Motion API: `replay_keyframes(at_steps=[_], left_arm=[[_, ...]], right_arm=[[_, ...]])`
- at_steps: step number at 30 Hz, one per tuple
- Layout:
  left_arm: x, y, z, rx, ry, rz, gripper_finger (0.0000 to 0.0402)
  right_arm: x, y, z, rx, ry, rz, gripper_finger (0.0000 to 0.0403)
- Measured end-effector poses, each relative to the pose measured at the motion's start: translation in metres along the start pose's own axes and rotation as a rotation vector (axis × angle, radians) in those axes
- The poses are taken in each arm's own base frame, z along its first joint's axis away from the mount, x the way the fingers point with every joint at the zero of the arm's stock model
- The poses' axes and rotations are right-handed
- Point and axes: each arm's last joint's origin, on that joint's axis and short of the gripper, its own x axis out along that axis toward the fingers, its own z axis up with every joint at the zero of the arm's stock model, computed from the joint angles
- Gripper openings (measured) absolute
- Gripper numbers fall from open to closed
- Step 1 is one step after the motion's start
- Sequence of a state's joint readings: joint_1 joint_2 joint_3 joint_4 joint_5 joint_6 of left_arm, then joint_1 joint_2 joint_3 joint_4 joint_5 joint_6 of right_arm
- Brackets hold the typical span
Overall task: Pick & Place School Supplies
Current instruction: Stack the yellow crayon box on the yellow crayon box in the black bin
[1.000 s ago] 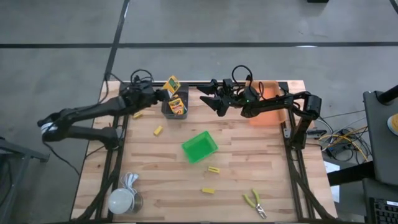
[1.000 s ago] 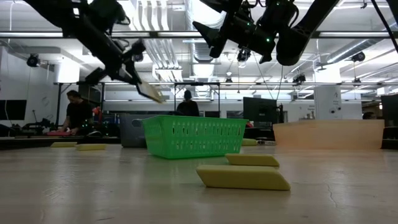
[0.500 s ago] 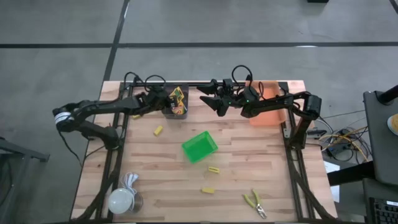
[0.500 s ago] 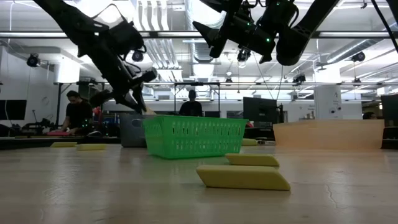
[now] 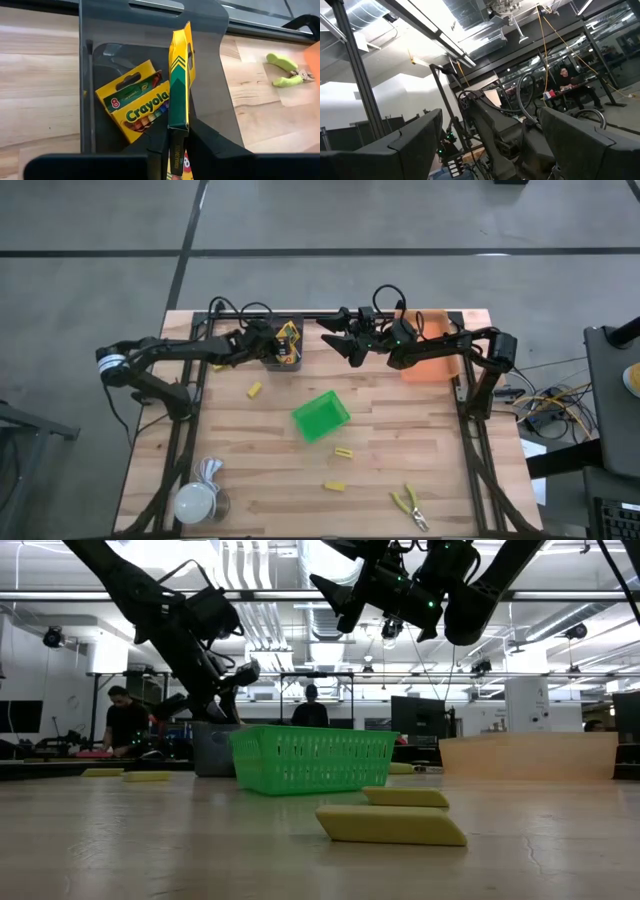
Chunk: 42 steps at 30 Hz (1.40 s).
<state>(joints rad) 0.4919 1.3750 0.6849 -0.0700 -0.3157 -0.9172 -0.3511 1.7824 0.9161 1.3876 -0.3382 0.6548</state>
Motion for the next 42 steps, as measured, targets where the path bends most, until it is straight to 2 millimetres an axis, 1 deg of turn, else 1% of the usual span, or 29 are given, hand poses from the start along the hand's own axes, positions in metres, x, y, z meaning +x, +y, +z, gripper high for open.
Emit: replay_keyframes(at_steps=[12, 17, 42], left_arm=[[0.0002, -0.0002, -0.0001, 0.029, 0.003, -0.004, 0.0057], [0.0001, -0.0007, -0.0010, 0.089, 0.031, -0.025, 0.0057], [-0.0004, -0.0038, -0.0006, 0.069, 0.077, -0.074, 0.0058]], right_arm=[[0.0000, 0.0000, 0.0000, 0.001, 0.000, 0.000, 0.0327], [0.0000, 0.0000, 0.0000, 0.029, 0.000, 0.000, 0.0327], [0.0000, -0.0001, -0.0001, 0.026, 0.001, -0.001, 0.0327]])
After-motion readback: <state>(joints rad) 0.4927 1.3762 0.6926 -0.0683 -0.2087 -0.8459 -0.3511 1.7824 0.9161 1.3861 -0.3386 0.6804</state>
